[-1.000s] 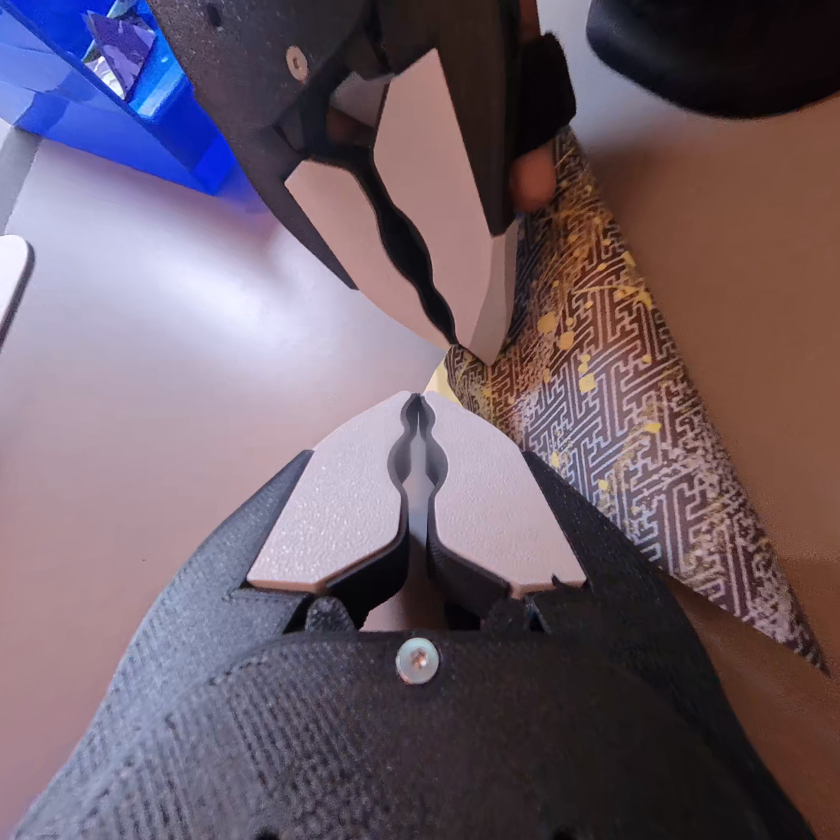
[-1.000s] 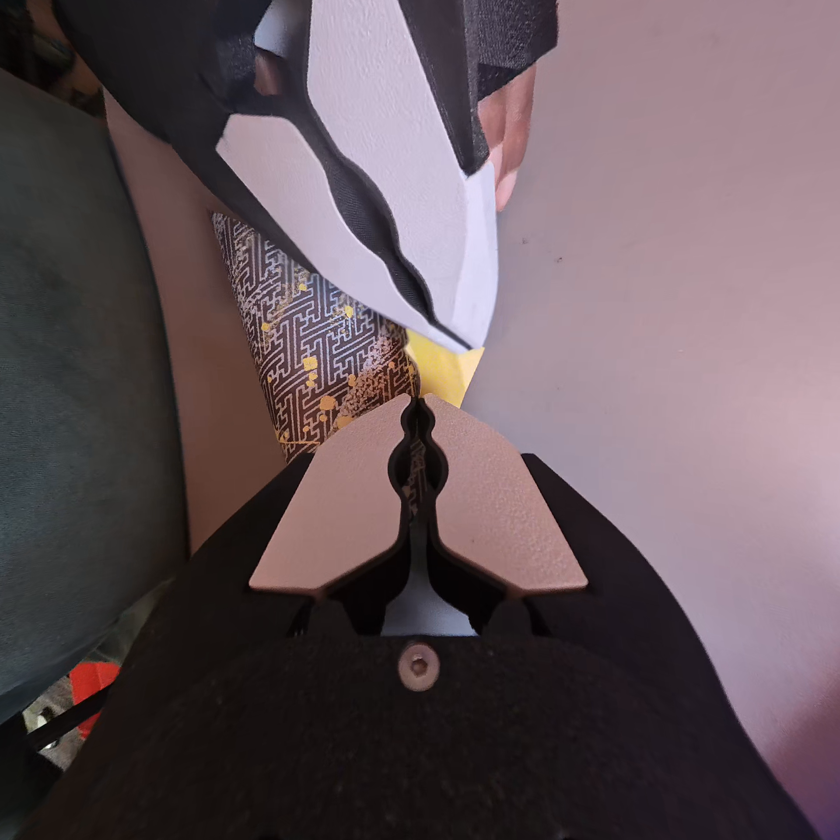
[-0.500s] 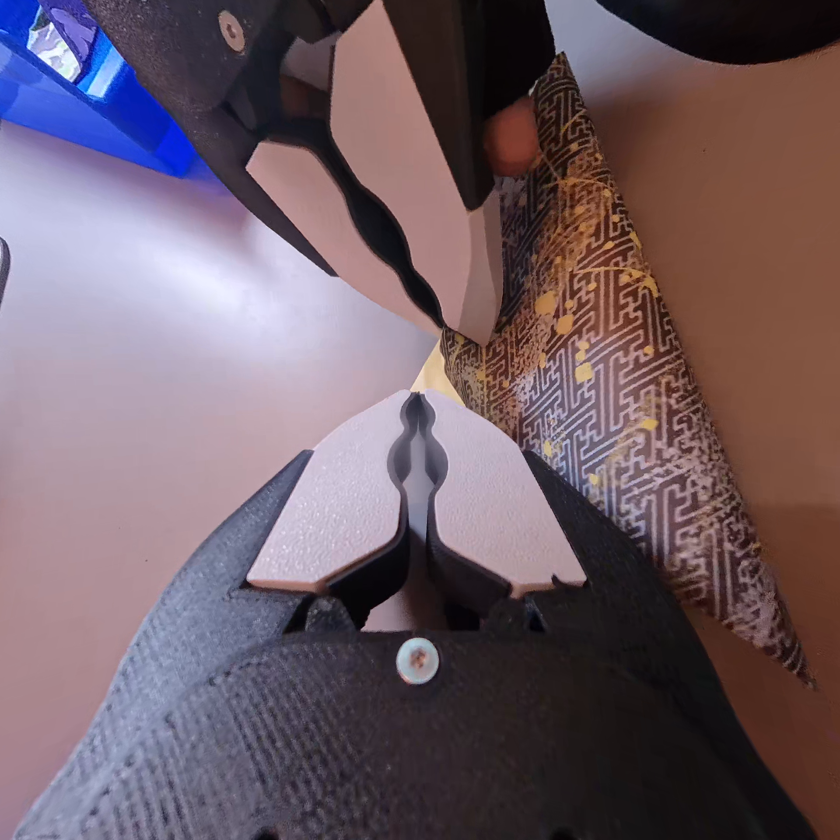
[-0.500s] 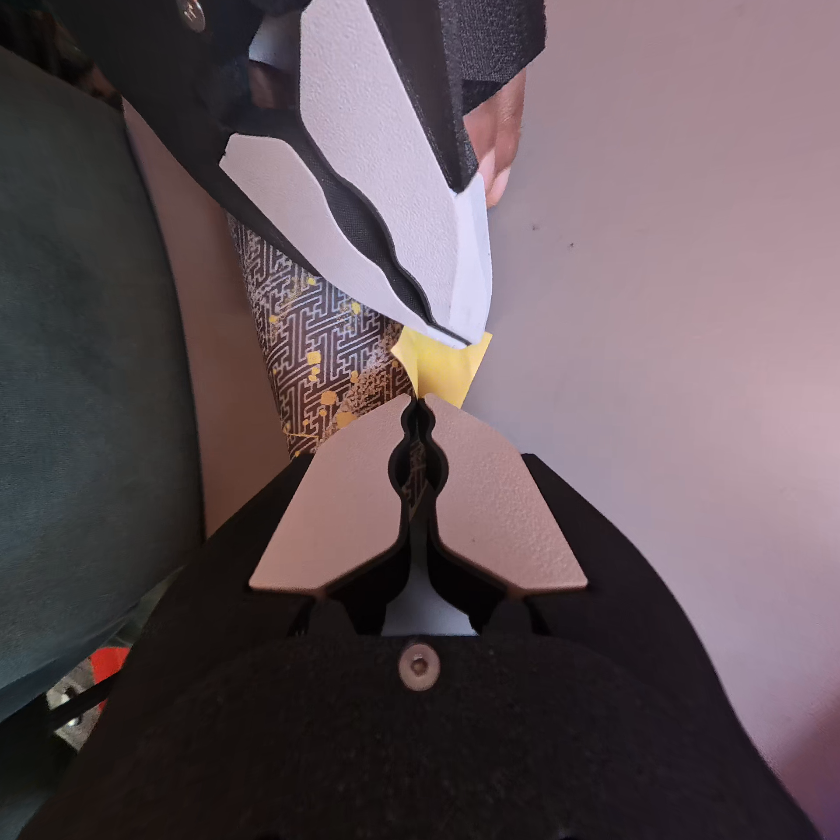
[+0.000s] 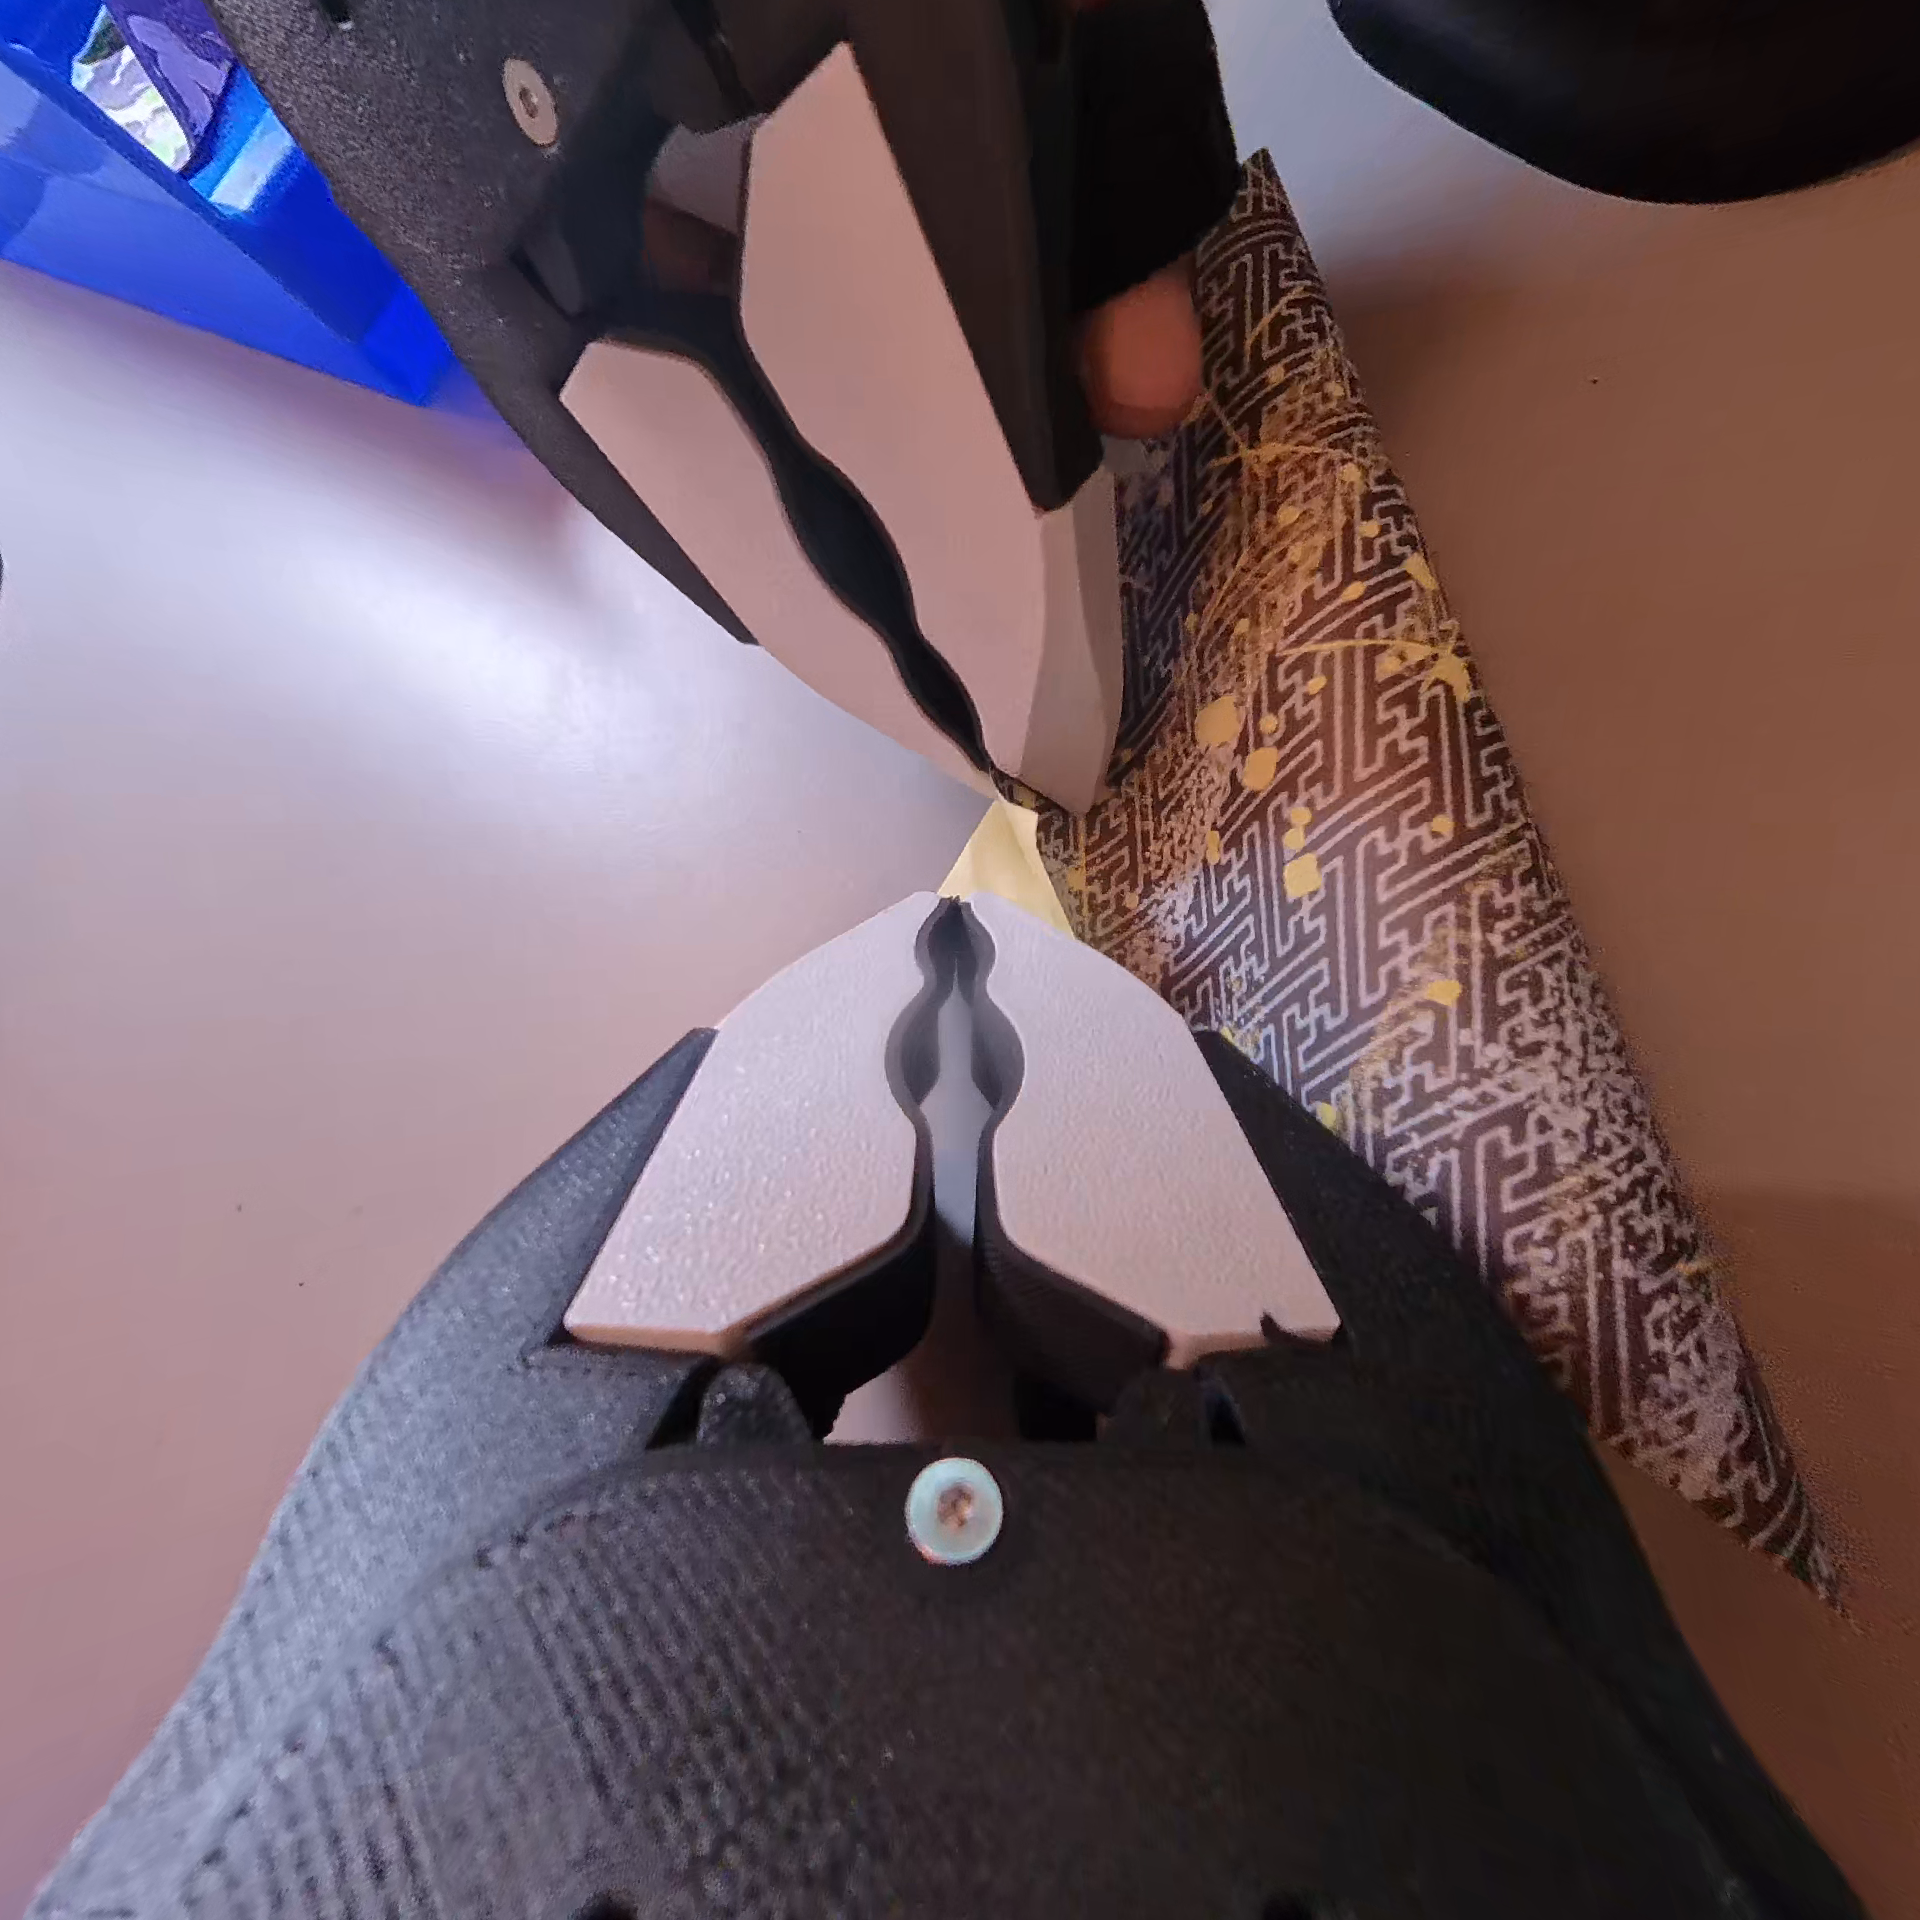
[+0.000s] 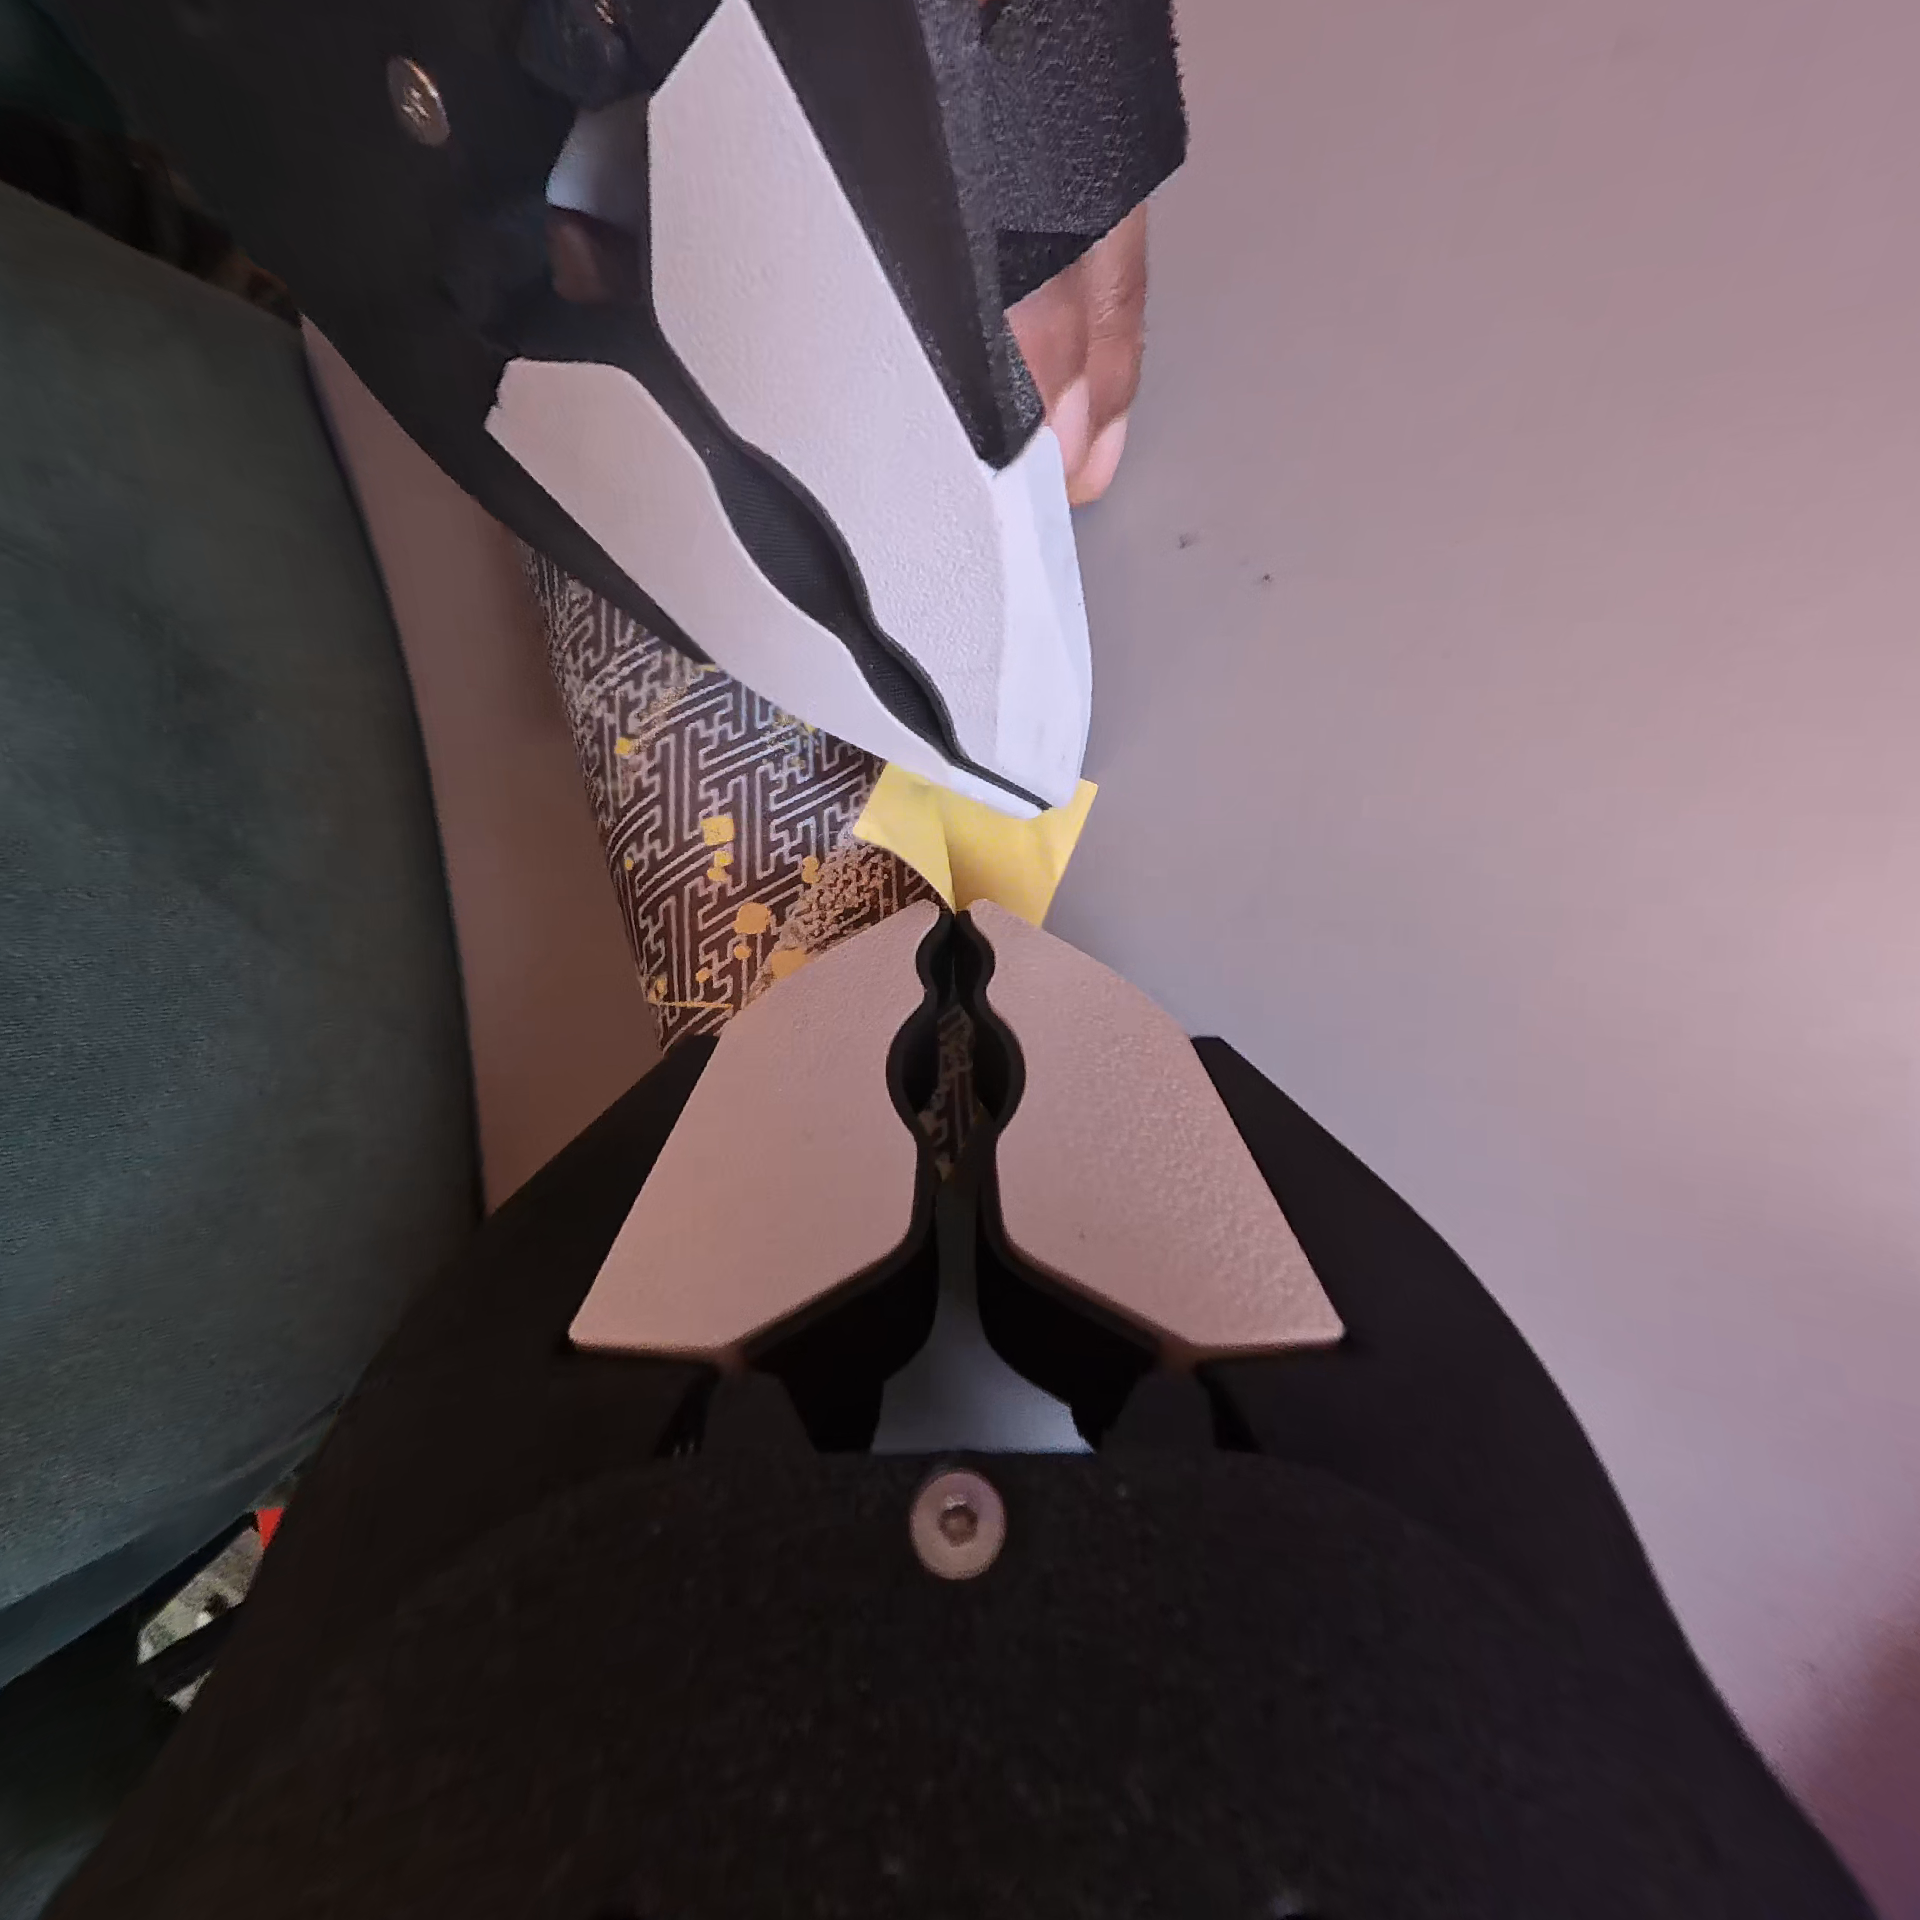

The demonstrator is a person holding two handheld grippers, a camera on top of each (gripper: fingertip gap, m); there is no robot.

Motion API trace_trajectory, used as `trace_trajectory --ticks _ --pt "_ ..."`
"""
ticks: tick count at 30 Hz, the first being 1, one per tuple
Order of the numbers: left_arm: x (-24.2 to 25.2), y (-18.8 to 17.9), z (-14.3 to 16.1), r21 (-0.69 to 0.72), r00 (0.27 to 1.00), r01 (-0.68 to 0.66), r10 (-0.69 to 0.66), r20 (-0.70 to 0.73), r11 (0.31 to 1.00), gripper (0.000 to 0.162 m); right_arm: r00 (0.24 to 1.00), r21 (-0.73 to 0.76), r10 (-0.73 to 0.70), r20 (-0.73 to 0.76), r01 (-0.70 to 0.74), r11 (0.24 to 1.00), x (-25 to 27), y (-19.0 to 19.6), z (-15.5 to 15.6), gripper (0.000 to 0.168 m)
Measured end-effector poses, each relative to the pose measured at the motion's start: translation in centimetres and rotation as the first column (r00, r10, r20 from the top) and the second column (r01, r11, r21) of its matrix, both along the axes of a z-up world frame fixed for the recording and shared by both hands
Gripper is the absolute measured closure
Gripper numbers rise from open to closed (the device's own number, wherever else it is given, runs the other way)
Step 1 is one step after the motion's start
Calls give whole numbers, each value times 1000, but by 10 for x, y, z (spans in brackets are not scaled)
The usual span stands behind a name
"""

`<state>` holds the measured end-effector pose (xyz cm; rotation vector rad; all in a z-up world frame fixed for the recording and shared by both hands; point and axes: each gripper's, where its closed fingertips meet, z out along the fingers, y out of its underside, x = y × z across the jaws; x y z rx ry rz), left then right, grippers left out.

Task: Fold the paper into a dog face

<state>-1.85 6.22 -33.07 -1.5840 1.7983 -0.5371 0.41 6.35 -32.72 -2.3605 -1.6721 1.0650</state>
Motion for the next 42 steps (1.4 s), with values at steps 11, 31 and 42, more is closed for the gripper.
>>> trace_trajectory --ticks 11,31,42 --pt "2 6 0 -28 1000 7 -7 10 1000 162 1000 -10 7 -6 -7 1000 -1 -1 -1 168" --pt "10 25 1 -41 1000 17 -16 20 999 162 1000 1 22 -15 -22 1000 -1 -1 -1 168" --pt "4 7 0 -50 1000 11 -10 14 999 162 1000 1 26 -14 -26 1000 0 -1 -1 168"
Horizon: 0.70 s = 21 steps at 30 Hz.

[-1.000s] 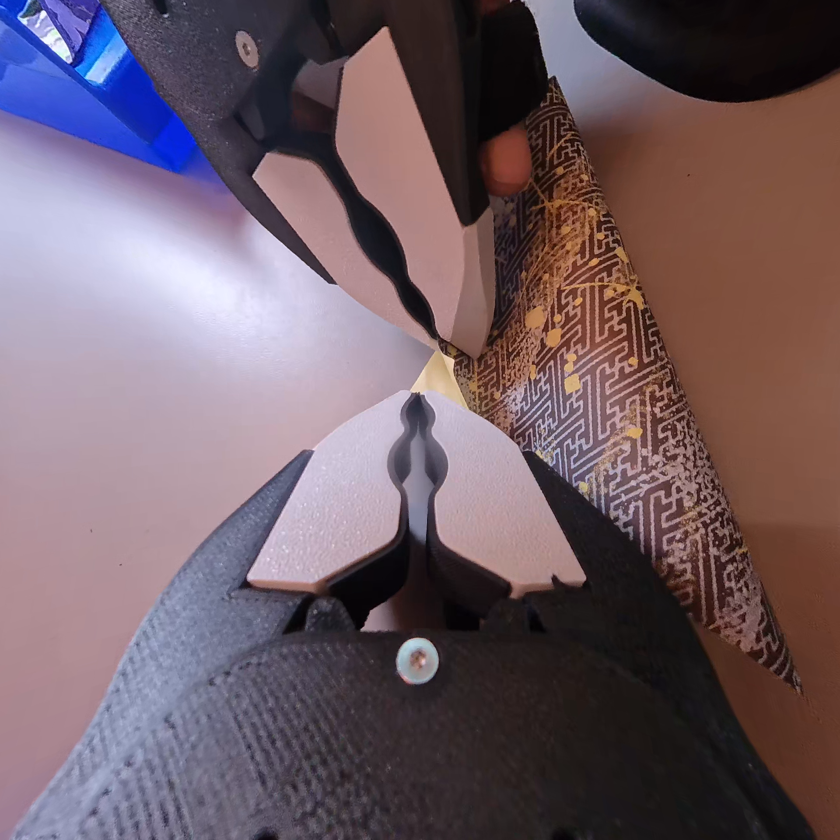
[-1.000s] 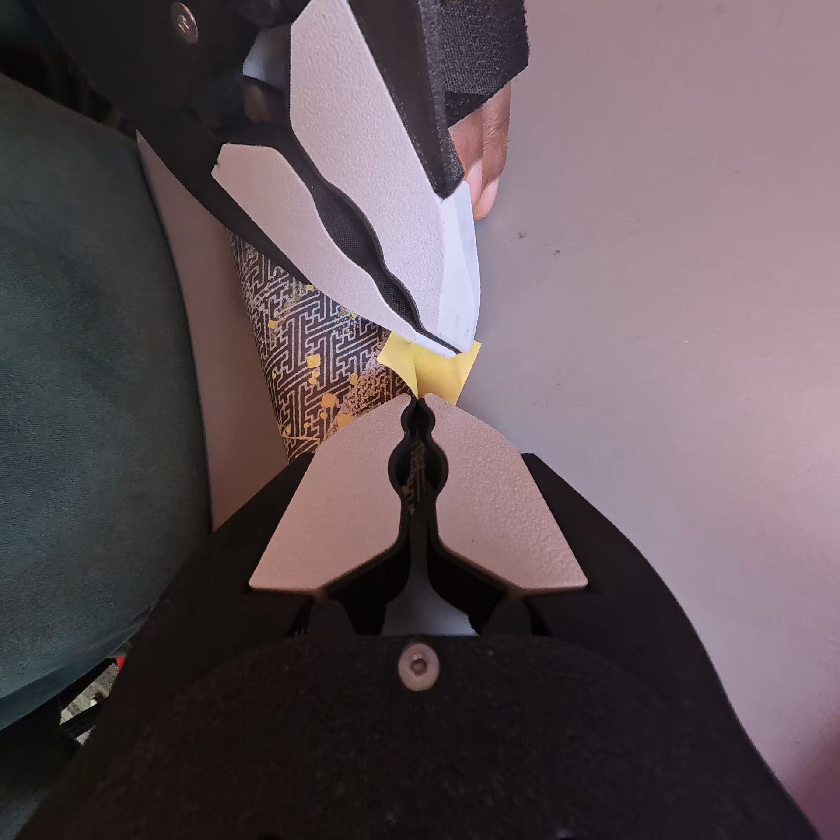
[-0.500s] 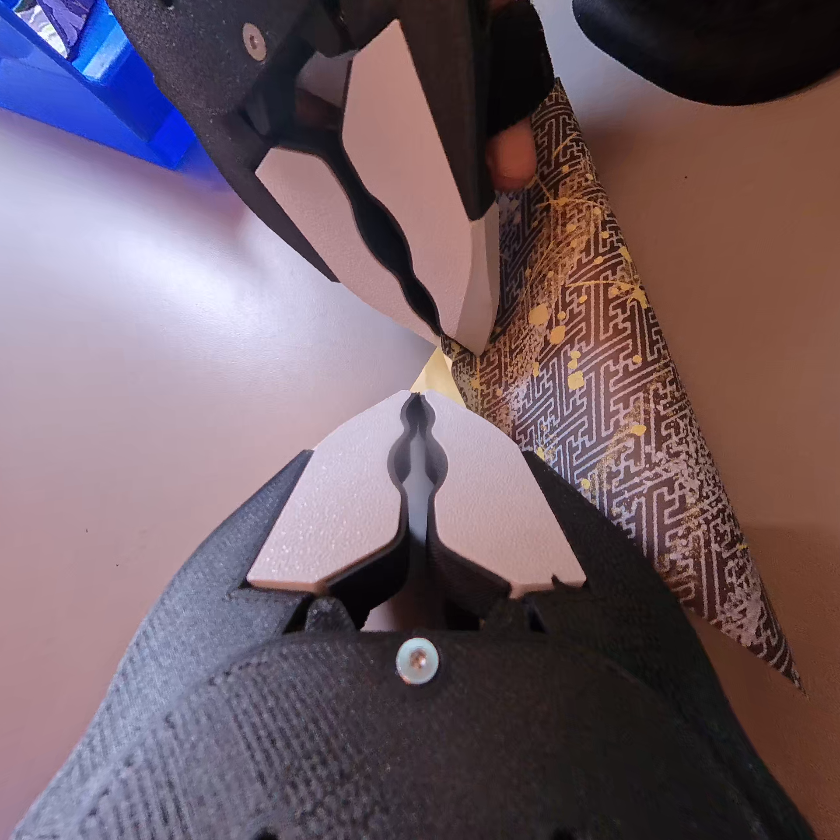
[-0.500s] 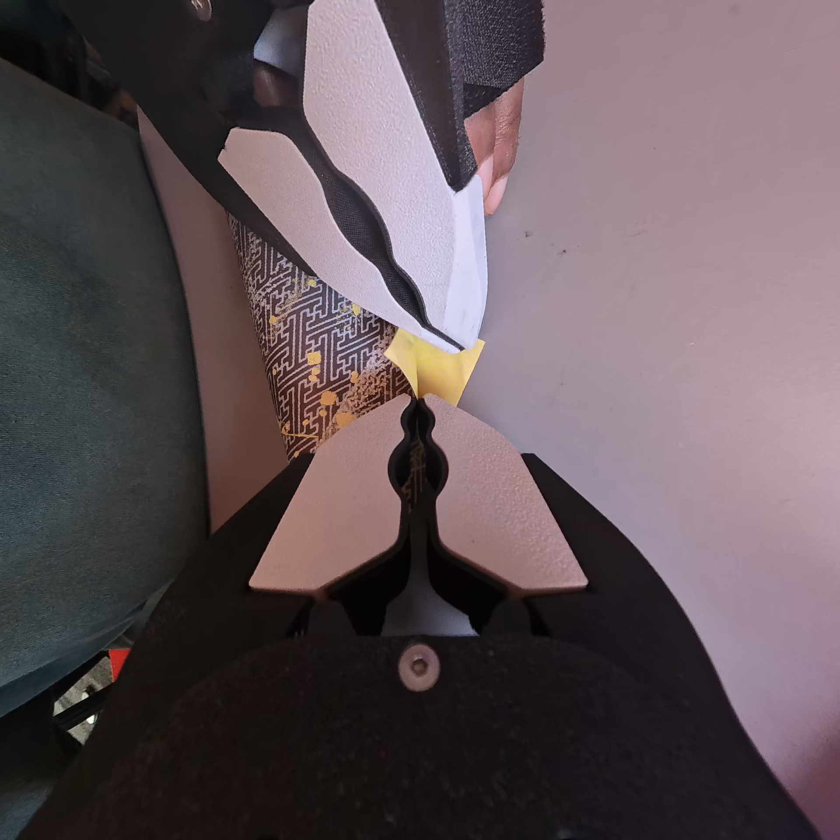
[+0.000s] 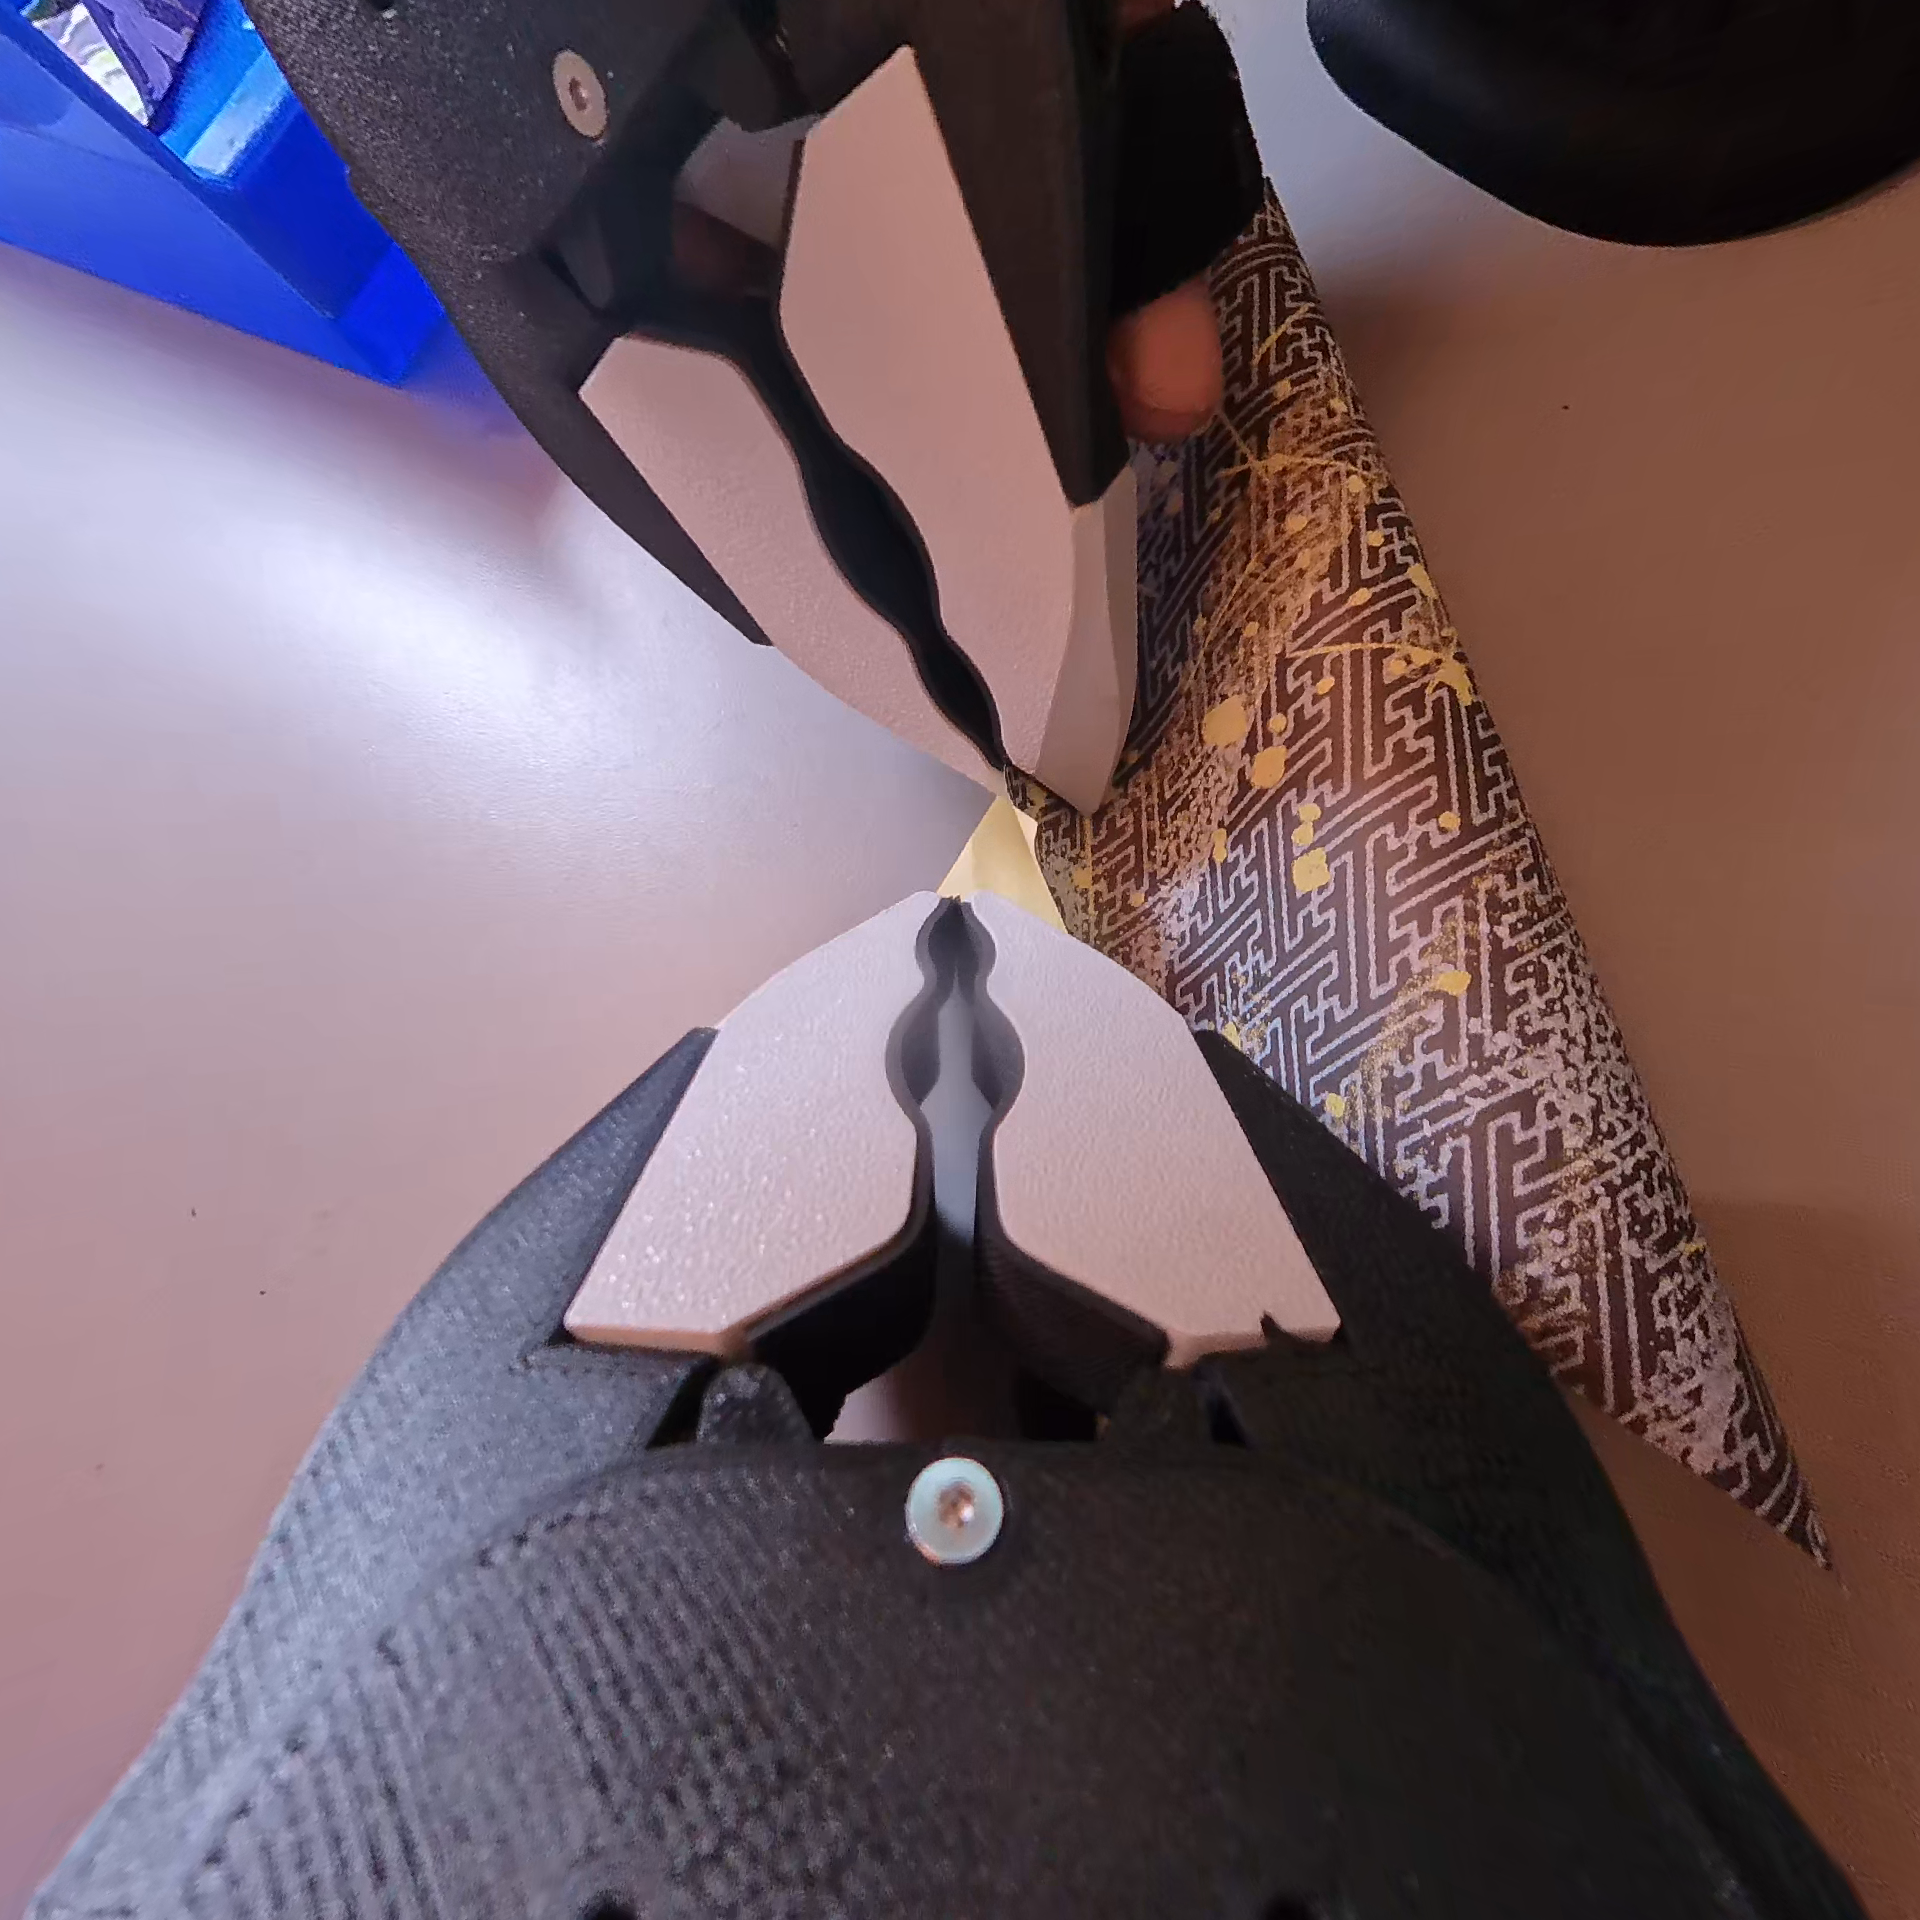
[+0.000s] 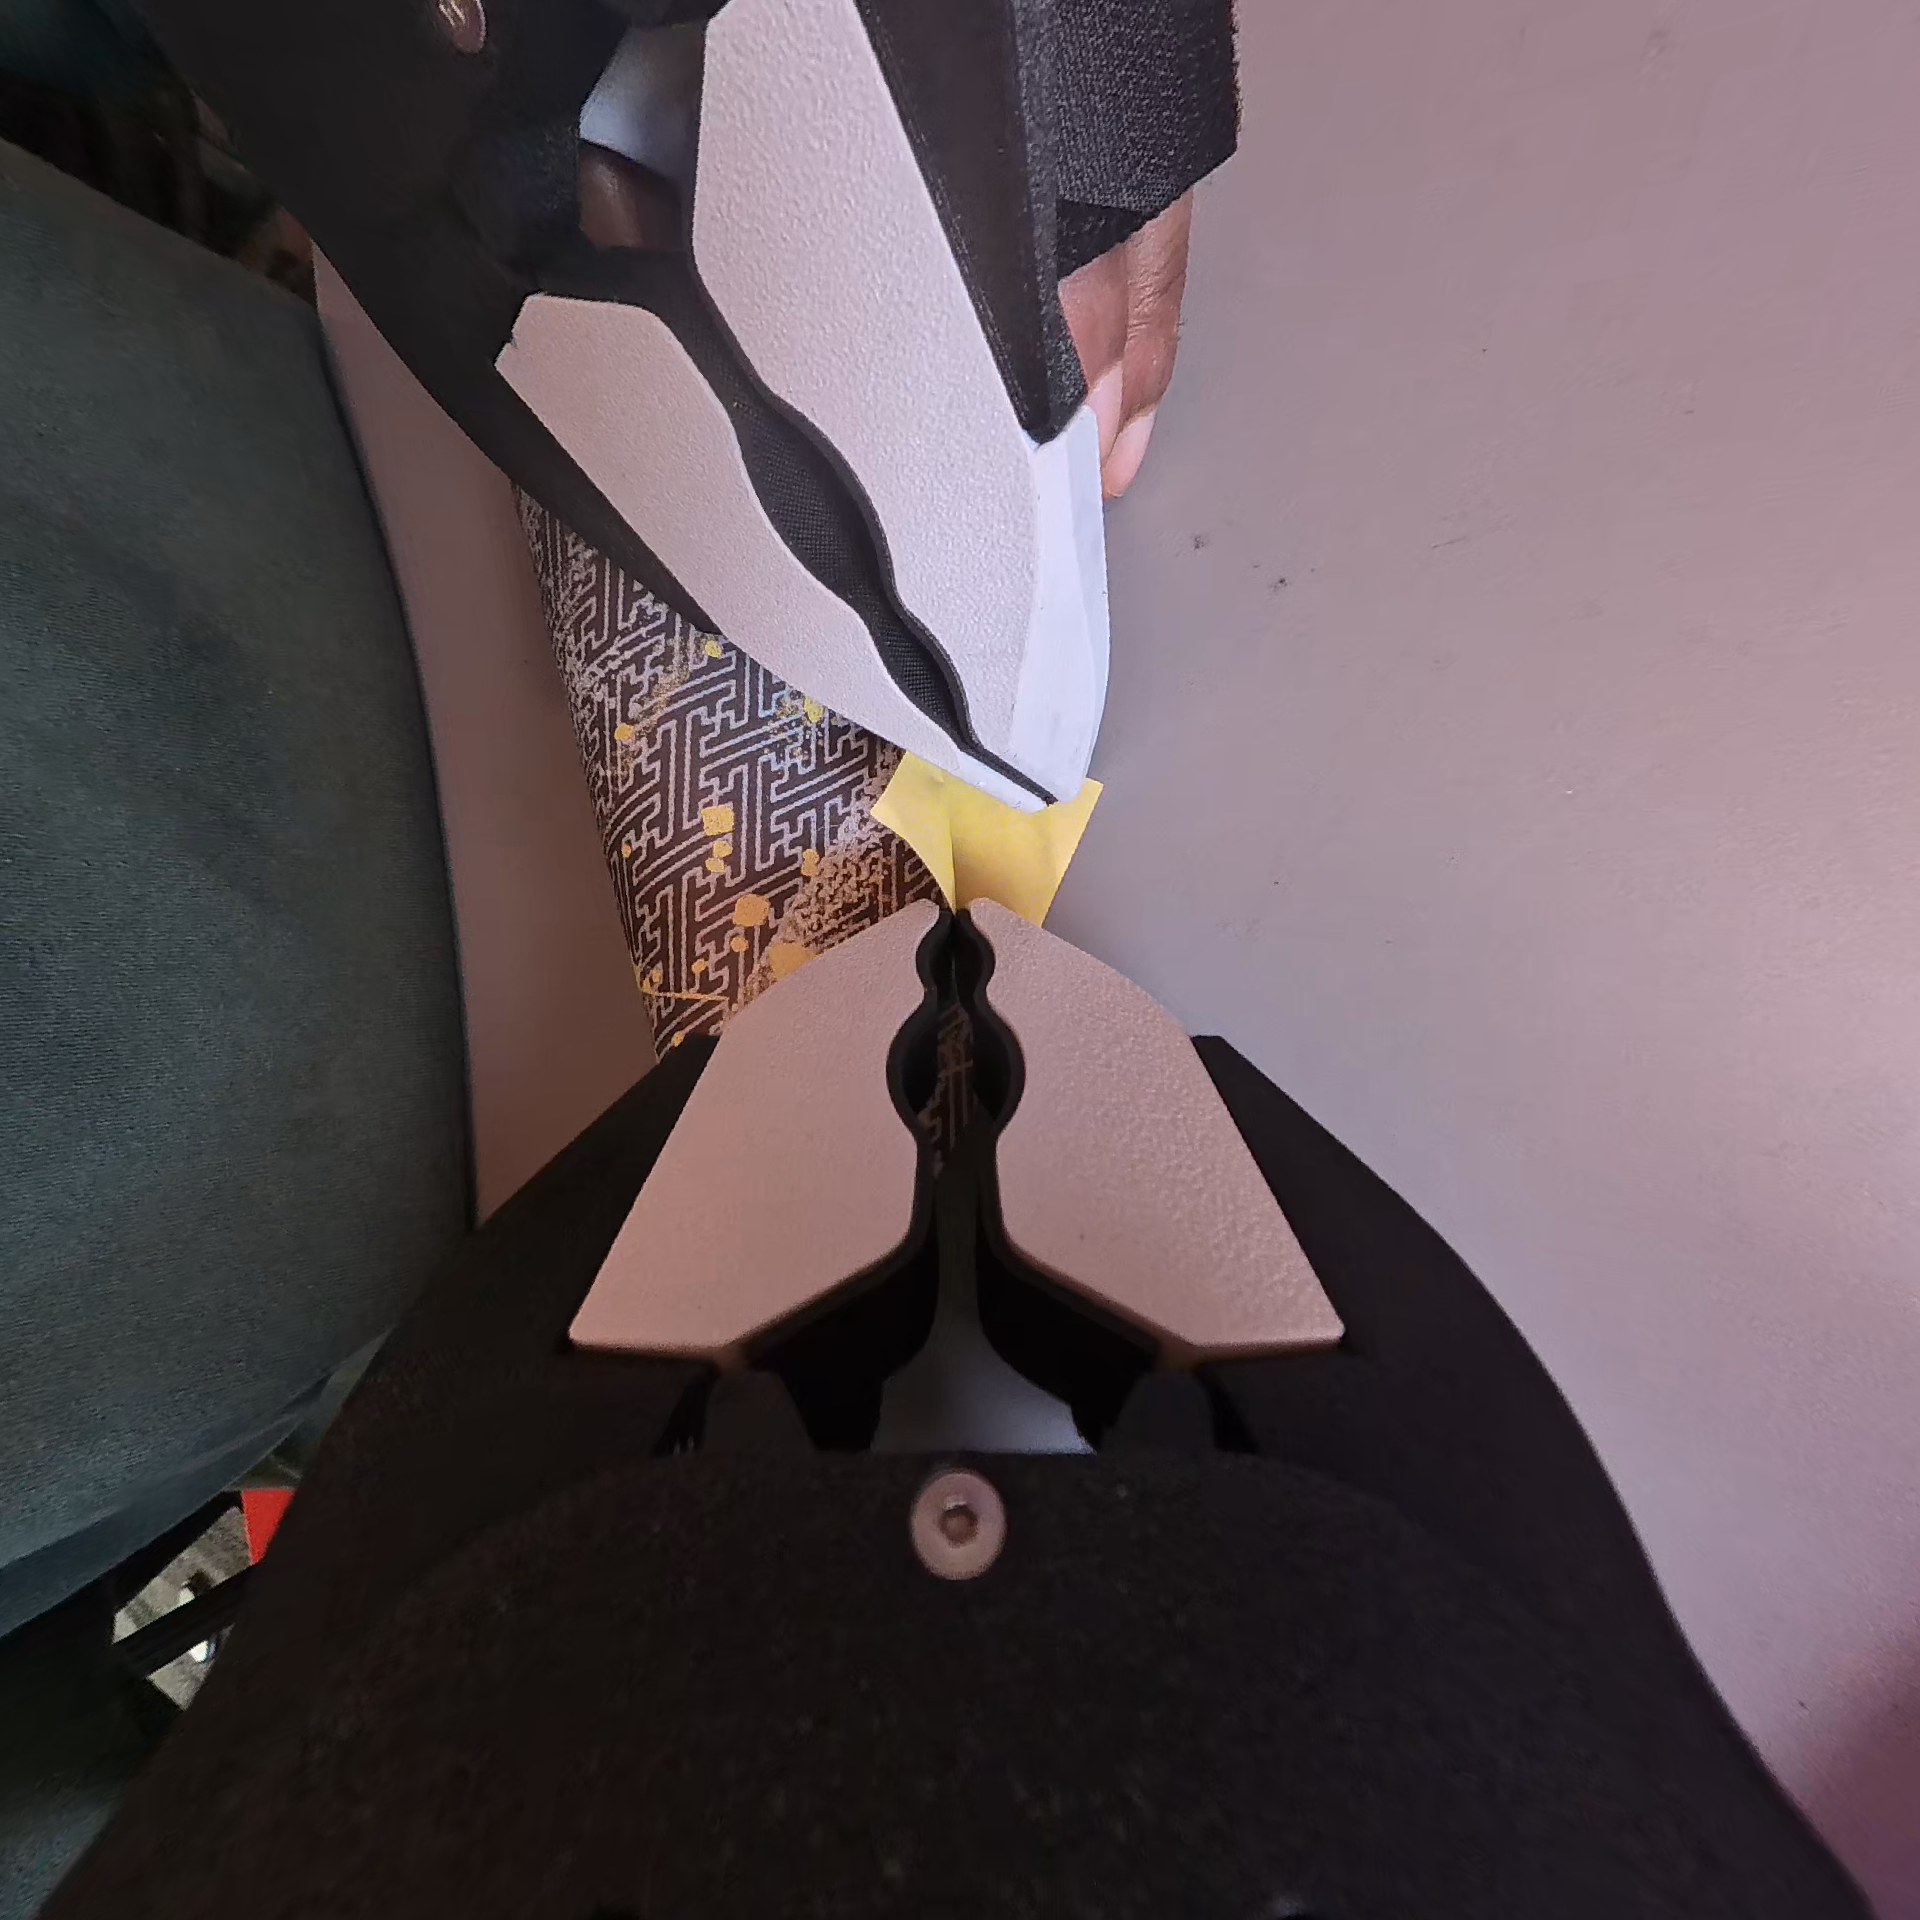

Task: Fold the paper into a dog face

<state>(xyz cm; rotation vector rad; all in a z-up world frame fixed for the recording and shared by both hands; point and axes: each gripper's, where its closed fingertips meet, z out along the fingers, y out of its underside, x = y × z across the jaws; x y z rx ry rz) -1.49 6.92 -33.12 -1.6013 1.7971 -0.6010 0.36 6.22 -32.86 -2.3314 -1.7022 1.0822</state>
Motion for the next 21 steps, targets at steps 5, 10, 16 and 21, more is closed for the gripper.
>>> trace_trajectory --ticks 5,10,16,21 --pt "-2 -5 1 -5 1000 -3 3 -1 1000 162 1000 -4 -2 1 2 1000 0 0 0 168" --pt "-9 1 1 9 999 -32 32 0 999 162 1000 -6 -5 3 5 1000 0 0 0 168" --pt "-15 -16 38 -82 990 8 3 140 997 162 1000 -16 -6 2 6 1000 0 0 0 168" --pt "-6 -30 7 -45 1000 18 -17 9 999 162 1000 -7 1 15 -1 1000 1 0 0 168"
